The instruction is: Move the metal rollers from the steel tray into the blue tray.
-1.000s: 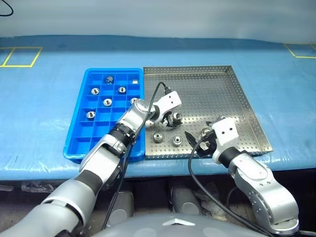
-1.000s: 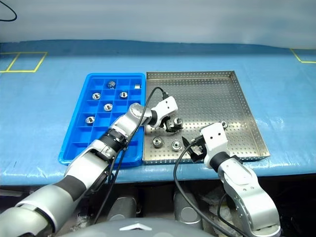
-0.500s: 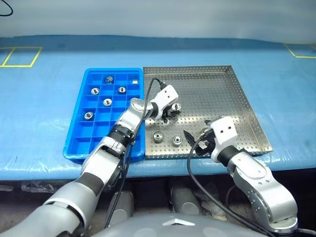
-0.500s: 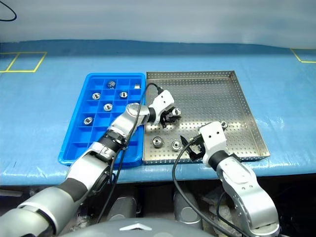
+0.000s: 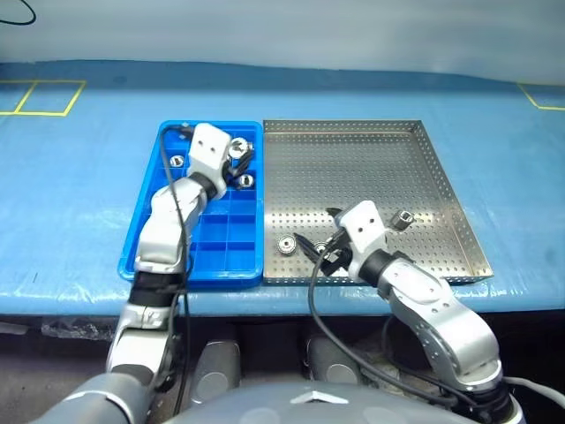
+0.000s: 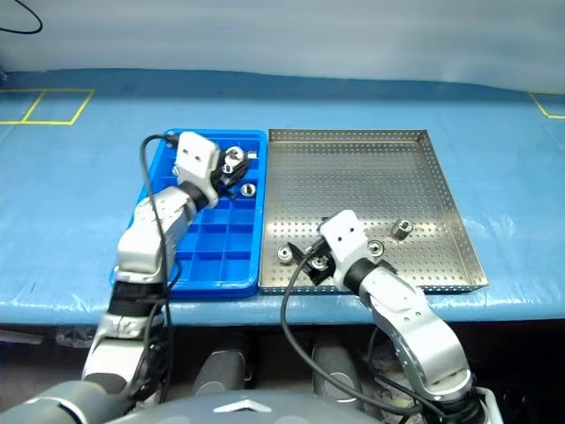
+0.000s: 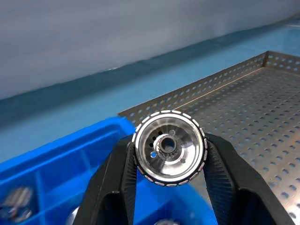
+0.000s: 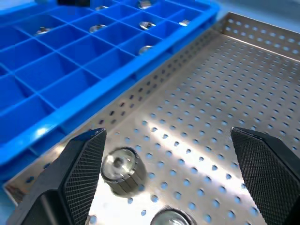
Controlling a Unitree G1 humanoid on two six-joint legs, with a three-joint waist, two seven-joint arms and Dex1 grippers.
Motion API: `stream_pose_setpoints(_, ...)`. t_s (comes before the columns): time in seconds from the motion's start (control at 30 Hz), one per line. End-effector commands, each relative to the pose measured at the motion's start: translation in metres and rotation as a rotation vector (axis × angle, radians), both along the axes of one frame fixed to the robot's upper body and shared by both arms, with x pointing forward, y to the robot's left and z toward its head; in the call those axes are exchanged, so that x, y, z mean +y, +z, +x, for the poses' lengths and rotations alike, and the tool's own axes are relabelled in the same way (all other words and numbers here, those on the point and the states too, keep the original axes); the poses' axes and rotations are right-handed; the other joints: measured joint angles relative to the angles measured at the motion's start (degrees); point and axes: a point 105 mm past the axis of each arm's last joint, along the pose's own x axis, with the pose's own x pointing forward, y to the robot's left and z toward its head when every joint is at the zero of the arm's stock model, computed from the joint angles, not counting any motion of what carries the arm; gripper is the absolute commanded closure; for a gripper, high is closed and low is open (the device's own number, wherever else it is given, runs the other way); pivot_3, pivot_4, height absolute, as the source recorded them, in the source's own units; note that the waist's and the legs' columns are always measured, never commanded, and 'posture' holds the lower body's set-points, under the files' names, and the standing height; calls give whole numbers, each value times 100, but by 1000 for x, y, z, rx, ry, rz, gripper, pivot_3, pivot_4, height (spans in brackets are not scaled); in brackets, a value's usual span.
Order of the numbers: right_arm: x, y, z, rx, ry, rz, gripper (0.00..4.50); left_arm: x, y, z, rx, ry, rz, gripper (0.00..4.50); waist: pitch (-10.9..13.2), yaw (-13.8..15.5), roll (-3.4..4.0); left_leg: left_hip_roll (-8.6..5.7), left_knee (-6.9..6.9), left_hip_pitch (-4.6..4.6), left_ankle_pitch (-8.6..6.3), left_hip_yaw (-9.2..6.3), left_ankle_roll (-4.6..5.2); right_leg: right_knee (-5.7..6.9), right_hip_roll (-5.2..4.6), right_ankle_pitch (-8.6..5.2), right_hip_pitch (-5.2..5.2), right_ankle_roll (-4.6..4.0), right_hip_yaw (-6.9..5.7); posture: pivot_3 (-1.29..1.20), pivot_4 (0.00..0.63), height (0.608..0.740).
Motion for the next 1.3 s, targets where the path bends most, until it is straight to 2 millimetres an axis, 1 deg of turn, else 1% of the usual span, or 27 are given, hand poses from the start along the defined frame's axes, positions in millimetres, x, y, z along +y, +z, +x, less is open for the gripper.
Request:
stream_pose_setpoints(0.03,14,6,-1,-51,89,9,0,14,20,-21,-80,37,25,2744,1,103,-2,0,1,-1,0,0,0,-1,-1,0,-1,0,-1,88,150,740)
stream_pose_setpoints(0.13,21,4,0,-53,134,6,0,27,10,-39,-62,63,85,2744,1,220,-2,-1,0,0,0,0,0,-3,-5,-4,1,-7,-4,133,150,740)
stream_pose_setpoints(0.2,26,3,1,-51,164,10,0,37,2,-52,-33,99,101,2744,1,251,-2,-1,1,0,0,-1,-1,-3,-6,-18,1,-33,-6,149,150,740)
stream_pose_setpoints(0.37,31,3,1,-49,201,11,0,46,-13,-73,48,134,125,2744,3,389,-5,3,1,2,1,-6,-3,0,-6,-25,2,-46,-16,171,150,740)
stream_pose_setpoints(0.47,31,3,1,-47,207,13,0,49,-21,-78,89,156,120,2744,2,442,-5,3,1,2,1,-6,-4,2,-6,-27,2,-48,-17,176,150,740)
stream_pose_setpoints(0.53,31,2,2,-46,205,12,0,52,-30,-79,128,174,149,2744,2,456,-5,3,1,2,1,-6,-4,0,-6,-27,2,-48,-17,172,150,740)
stream_pose_setpoints(0.6,30,2,2,-45,197,15,0,51,-38,-81,174,170,129,2744,3,460,-5,3,0,1,1,-6,-4,0,-6,-27,0,-49,-17,161,150,740)
stream_pose_setpoints(0.7,28,2,2,-47,186,14,0,47,-48,-84,228,139,151,2744,3,456,-5,3,-1,0,1,-5,-4,0,-6,-28,-1,-51,-18,150,150,740)
stream_pose_setpoints(0.77,27,3,2,-48,174,17,0,45,-48,-82,240,131,123,1995,3,456,-4,3,-2,2,1,-5,-4,0,-6,-29,-1,-51,-19,150,150,740)
stream_pose_setpoints(0.8,27,3,2,-48,170,17,0,44,-48,-81,241,125,120,1773,2,456,-5,3,-1,1,1,-5,-4,0,-7,-29,-1,-51,-19,150,150,740)
stream_pose_setpoints(0.9,25,3,1,-52,154,18,0,38,-45,-79,238,96,108,777,3,461,-4,4,-1,1,1,-5,-4,0,-7,-29,-1,-52,-19,150,150,740)
stream_pose_setpoints(0.97,23,5,0,-57,138,21,0,37,-36,-75,206,85,114,61,2,475,-4,3,-1,0,1,-5,-4,0,-7,-29,-1,-52,-20,150,150,740)
stream_pose_setpoints(1.0,20,6,1,-61,127,23,0,34,-27,-72,173,72,103,8,3,474,-5,2,-1,1,1,-5,-4,-2,-8,-29,0,-51,-19,96,150,740)
stream_pose_setpoints(1.07,14,9,1,-65,100,28,0,23,-7,-67,108,11,47,8,3,469,-6,2,0,-4,1,-5,-5,-3,-8,-29,-2,-51,-20,89,150,740)
stream_pose_setpoints(1.17,-1,12,0,-67,57,10,0,4,22,-63,30,-123,5,8,4,450,-6,2,0,-3,1,-4,-5,-2,-8,-29,-2,-51,-20,75,150,740)
stream_pose_setpoints(1.23,-13,13,-1,-61,23,-6,0,-7,36,-59,-9,-217,17,8,3,435,-6,2,0,-3,1,-3,-5,-3,-8,-29,-2,-51,-20,65,150,740)
stream_pose_setpoints(1.3,-25,13,-3,-52,-6,-28,0,-17,46,-55,-32,-308,28,8,4,403,-5,2,0,-2,1,-1,-5,-2,-7,-29,-2,-51,-19,49,150,740)
